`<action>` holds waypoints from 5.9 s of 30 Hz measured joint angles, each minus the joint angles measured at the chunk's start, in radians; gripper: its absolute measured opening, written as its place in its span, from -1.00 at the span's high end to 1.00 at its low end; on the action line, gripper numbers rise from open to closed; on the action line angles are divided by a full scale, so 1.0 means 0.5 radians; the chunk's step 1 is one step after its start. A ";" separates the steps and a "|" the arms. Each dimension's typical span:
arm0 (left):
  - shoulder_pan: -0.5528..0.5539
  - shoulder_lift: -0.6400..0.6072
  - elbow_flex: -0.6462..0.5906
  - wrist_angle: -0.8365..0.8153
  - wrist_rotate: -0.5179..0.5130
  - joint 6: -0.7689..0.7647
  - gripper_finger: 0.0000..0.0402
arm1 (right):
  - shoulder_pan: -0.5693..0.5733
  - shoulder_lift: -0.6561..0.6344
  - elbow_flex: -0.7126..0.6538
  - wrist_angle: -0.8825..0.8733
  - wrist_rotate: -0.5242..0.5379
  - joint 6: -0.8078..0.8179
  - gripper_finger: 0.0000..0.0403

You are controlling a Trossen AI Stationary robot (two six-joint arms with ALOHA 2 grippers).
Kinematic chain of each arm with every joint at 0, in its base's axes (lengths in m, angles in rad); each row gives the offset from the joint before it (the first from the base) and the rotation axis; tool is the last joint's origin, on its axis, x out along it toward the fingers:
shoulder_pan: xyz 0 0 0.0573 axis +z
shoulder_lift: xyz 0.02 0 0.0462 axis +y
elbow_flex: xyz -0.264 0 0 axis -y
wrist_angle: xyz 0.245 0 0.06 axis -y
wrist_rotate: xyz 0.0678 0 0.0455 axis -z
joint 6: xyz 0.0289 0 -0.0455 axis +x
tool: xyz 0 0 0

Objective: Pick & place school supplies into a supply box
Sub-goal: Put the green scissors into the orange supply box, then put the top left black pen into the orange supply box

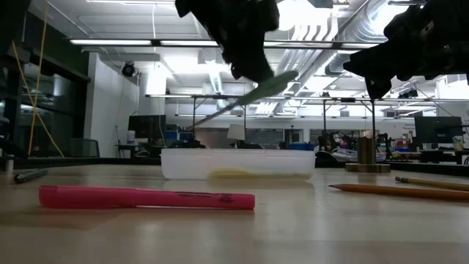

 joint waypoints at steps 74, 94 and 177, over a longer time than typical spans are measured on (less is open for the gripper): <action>0.005 0.408 -0.001 0.053 0.030 0.393 0.51 | 0.000 0.000 0.000 0.032 -0.008 0.053 0.61; 0.005 0.408 -0.001 0.086 0.020 0.383 0.07 | 0.000 0.000 0.000 0.033 -0.008 0.054 0.61; -0.664 -0.666 -0.205 -2.120 -0.655 -3.062 0.10 | 0.000 0.000 0.000 0.009 -0.030 -0.022 0.61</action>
